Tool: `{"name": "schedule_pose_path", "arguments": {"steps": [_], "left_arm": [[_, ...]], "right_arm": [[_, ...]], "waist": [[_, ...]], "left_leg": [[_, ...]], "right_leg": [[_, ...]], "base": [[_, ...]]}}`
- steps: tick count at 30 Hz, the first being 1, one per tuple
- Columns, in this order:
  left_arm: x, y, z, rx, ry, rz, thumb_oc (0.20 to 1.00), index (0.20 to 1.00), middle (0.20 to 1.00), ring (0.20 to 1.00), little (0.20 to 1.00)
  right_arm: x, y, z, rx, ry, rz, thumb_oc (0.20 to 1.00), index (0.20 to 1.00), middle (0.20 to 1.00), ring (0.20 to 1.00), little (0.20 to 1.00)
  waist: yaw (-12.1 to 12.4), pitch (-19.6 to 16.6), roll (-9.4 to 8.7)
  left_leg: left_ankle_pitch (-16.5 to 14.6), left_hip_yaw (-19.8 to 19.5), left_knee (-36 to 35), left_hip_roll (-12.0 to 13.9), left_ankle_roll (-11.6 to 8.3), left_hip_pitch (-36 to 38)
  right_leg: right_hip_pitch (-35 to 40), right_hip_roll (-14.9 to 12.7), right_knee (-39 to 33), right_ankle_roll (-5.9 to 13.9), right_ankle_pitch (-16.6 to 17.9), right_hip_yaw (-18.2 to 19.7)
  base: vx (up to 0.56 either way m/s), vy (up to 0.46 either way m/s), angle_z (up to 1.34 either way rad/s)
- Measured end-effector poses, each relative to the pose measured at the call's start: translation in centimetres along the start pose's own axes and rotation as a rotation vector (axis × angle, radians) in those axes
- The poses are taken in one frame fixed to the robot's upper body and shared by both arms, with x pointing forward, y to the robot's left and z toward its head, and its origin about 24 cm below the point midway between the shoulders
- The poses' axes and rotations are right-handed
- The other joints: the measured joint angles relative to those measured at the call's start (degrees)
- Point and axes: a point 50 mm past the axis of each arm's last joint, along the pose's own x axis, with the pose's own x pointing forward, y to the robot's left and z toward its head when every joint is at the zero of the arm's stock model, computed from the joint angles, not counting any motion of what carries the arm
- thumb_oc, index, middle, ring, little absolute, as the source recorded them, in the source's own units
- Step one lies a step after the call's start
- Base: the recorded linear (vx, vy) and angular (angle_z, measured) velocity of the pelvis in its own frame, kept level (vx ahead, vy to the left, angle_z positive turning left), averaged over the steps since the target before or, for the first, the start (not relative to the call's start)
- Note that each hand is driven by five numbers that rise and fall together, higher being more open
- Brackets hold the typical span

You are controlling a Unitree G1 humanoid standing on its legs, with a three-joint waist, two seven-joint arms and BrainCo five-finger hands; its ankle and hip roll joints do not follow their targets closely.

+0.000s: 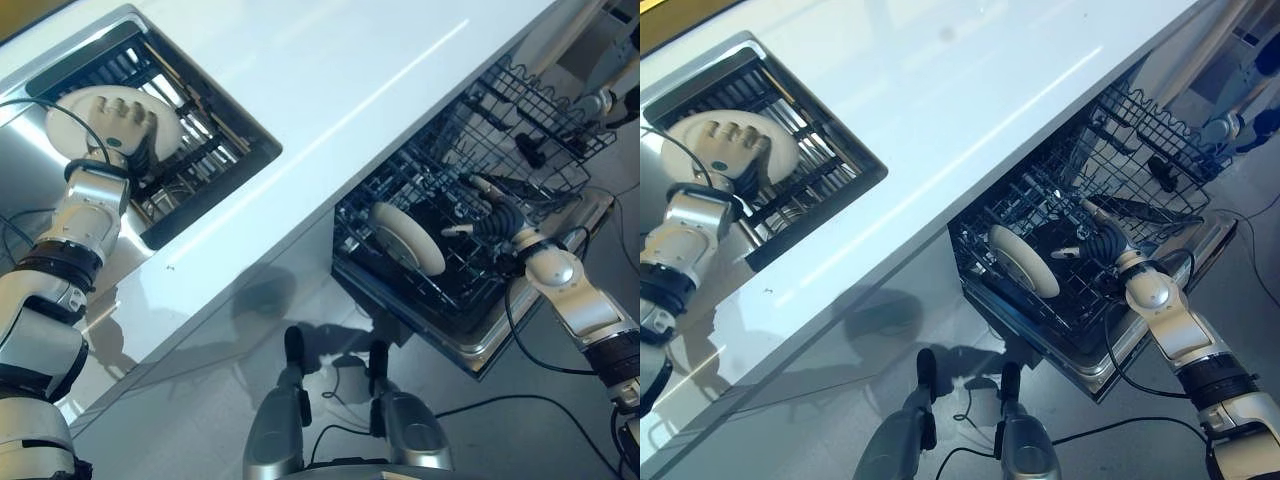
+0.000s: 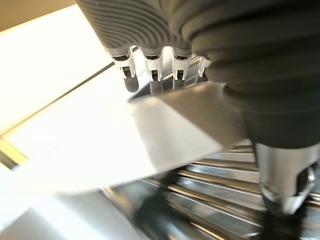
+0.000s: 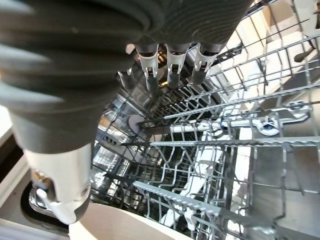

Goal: Pick up plates and place into dishwasher.

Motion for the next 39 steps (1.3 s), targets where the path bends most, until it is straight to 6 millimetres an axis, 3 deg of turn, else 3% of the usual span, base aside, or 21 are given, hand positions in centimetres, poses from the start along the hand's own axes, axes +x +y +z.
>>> {"name": "schedule_pose_path", "arguments": {"steps": [2,3,4,5,14,26,39], "left_arm": [[0.0,-0.1,-0.3,0.031,0.039,-0.022,1.000,1.000,1.000,1.000,1.000],[0.1,0.0,-0.3,0.044,0.047,-0.026,0.881,0.881,0.881,0.881,0.881],[0.1,-0.1,-0.2,0.057,0.053,-0.032,0.567,0.567,0.567,0.567,0.567],[0.1,-0.1,-0.2,0.076,0.058,-0.030,0.200,0.200,0.200,0.200,0.200],[0.0,-0.7,-0.4,0.106,0.086,0.005,0.200,0.200,0.200,0.200,0.200],[-0.6,-1.7,-0.3,0.104,0.063,0.180,0.200,0.200,0.200,0.200,0.200],[-2.1,-2.3,-0.9,-0.014,-0.122,0.438,0.200,0.200,0.200,0.200,0.200]], "right_arm": [[0.2,-0.1,0.2,-0.002,-0.007,-0.004,1.000,1.000,1.000,1.000,1.000],[0.2,-0.2,0.3,-0.003,-0.010,-0.005,1.000,1.000,1.000,1.000,1.000],[0.4,-0.3,0.6,-0.004,-0.018,-0.006,1.000,1.000,1.000,1.000,1.000],[0.6,-0.3,0.9,-0.007,-0.028,-0.007,1.000,1.000,1.000,1.000,1.000],[0.8,-0.5,1.3,-0.011,-0.043,-0.011,1.000,1.000,1.000,1.000,1.000],[0.8,-0.5,1.5,-0.022,-0.050,-0.009,1.000,1.000,1.000,1.000,1.000],[0.5,-0.9,2.1,-0.032,-0.081,0.000,1.000,1.000,1.000,1.000,1.000]], "waist": [[-0.7,0.0,0.08],[-0.7,0.0,0.16],[-0.7,0.0,0.24],[-0.7,0.0,0.27],[-0.8,0.0,0.27],[-0.6,0.0,0.27],[-0.5,0.2,0.07]], "left_leg": [[0.3,0.0,0.0,0.0,-0.18,0.1],[0.3,0.0,0.0,0.1,-0.18,0.2],[0.3,-0.1,0.0,0.3,-0.18,0.3],[0.3,-0.1,0.0,0.4,-0.18,0.3],[0.3,-0.1,0.0,0.7,-0.26,0.0],[0.3,-0.3,0.0,0.6,-0.26,-0.2],[0.3,-0.5,0.0,0.0,-0.22,-0.2]], "right_leg": [[0.1,0.1,0.0,-0.04,0.0,0.0],[0.1,0.1,0.0,-0.05,0.0,0.0],[0.2,0.3,0.0,-0.06,0.0,0.0],[0.2,0.4,0.0,-0.11,0.0,0.0],[-0.3,0.6,0.0,-0.35,0.2,0.0],[-0.5,0.6,0.0,-0.38,0.2,-0.1],[-0.3,0.0,0.0,-0.68,0.4,-0.3]], "base": [[-0.01,-0.006,-0.02],[0.00,0.000,0.00],[0.00,0.000,0.00],[0.00,0.000,0.00],[0.00,0.002,-0.03],[0.00,0.000,0.00],[0.00,0.000,0.00]]}}
